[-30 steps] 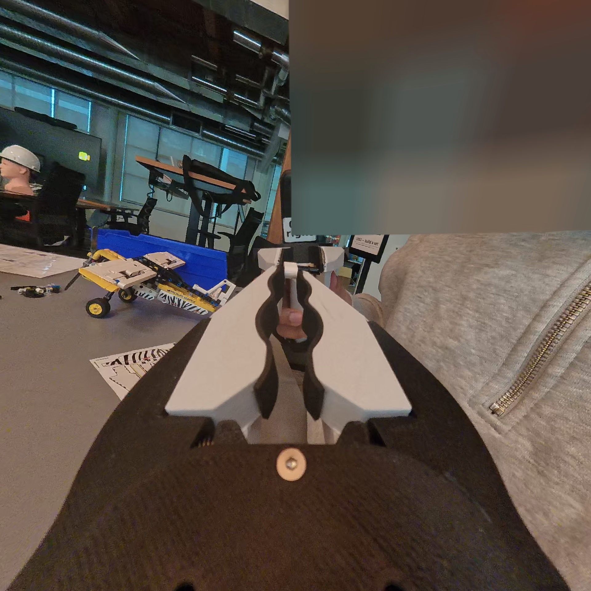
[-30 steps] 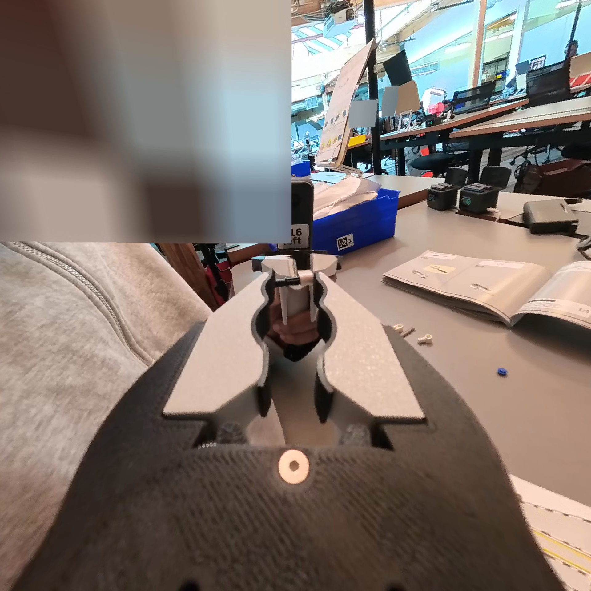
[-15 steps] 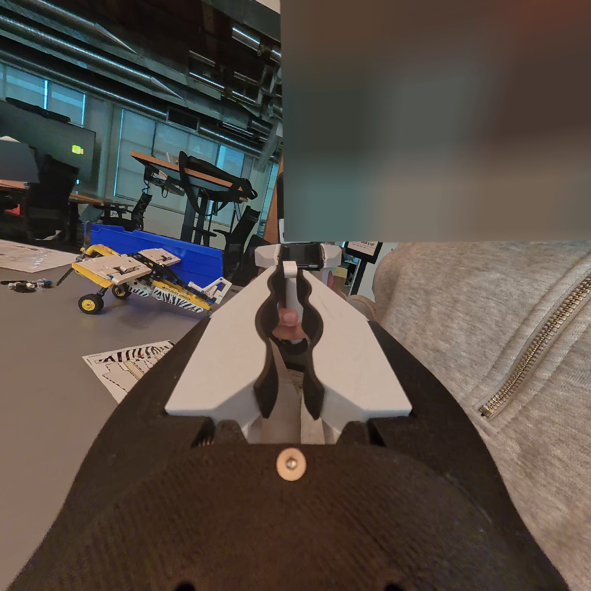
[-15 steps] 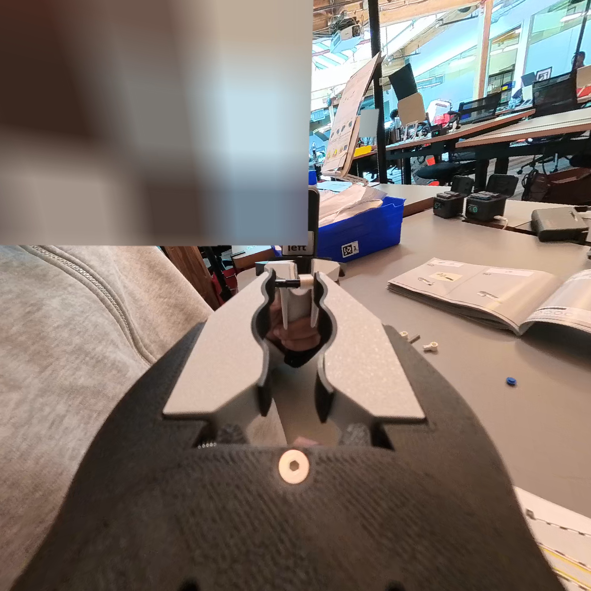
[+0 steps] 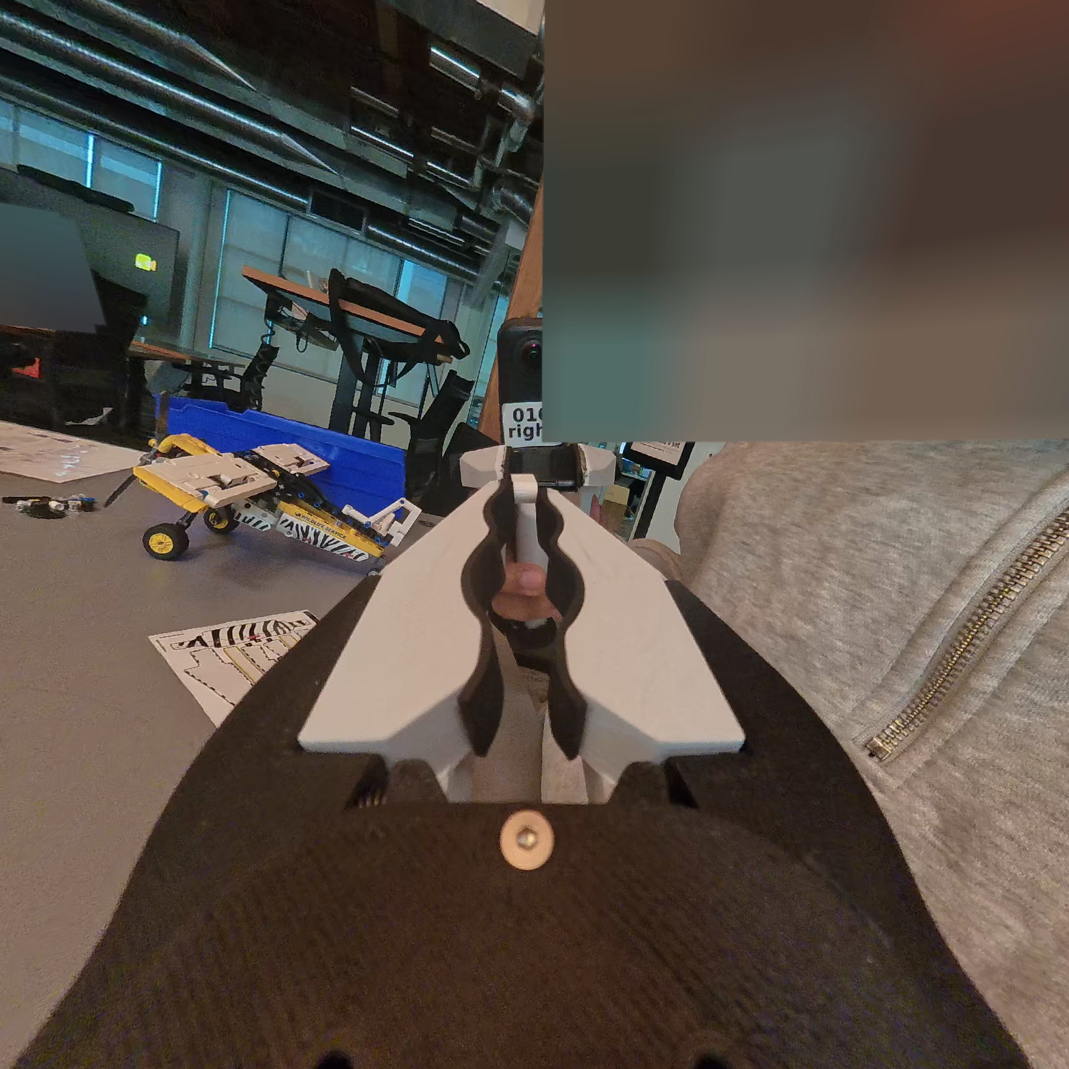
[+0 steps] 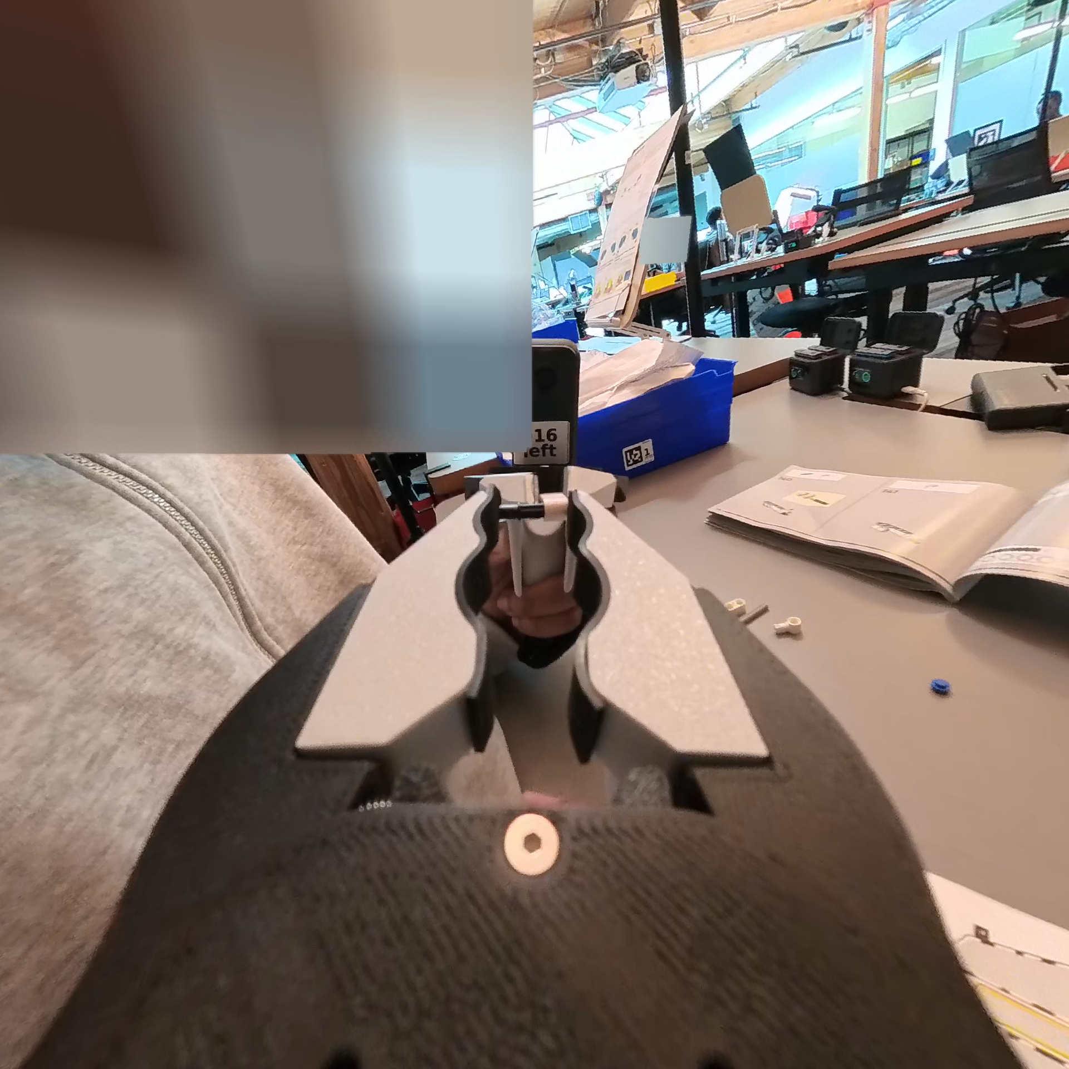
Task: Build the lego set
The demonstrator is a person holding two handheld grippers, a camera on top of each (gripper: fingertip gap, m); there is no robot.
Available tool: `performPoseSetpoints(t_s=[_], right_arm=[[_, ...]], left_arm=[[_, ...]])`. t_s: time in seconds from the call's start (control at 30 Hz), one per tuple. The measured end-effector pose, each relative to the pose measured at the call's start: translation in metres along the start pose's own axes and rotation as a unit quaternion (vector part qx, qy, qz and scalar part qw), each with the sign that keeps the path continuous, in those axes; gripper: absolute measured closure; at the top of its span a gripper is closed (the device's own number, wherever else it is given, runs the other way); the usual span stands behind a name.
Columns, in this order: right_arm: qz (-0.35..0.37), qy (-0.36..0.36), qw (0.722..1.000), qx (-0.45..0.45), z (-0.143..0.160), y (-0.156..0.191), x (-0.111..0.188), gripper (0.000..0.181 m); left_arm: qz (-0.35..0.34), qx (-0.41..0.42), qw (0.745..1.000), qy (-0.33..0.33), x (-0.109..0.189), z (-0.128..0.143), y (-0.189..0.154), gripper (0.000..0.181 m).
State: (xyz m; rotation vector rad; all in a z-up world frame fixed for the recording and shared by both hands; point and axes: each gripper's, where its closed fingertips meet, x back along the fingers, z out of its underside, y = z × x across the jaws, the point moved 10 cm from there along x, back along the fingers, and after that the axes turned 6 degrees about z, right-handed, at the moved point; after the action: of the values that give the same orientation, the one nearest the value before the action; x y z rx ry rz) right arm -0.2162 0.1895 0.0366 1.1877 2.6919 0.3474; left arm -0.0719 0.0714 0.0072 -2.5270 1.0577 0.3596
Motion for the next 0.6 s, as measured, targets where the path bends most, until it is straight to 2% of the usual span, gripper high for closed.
performPoseSetpoints(t_s=[0.47,0.53,0.57,0.6], right_arm=[[-0.015,-0.014,1.0,-0.02,0.003,-0.004,-0.001,0.158],[-0.025,-0.008,0.999,-0.031,0.004,-0.005,-0.002,0.153],[-0.026,0.003,0.999,-0.033,0.006,-0.006,-0.004,0.154],[0.031,0.043,0.998,-0.017,0.013,-0.011,-0.006,0.178]], left_arm=[[0.01,0.007,1.0,-0.004,-0.001,0.0,0.0,0.174],[0.019,0.009,1.0,-0.006,-0.001,0.0,-0.001,0.174],[0.043,0.008,0.999,-0.025,0.0,-0.002,-0.003,0.178],[0.12,0.014,0.992,-0.041,-0.005,-0.004,-0.012,0.181]])
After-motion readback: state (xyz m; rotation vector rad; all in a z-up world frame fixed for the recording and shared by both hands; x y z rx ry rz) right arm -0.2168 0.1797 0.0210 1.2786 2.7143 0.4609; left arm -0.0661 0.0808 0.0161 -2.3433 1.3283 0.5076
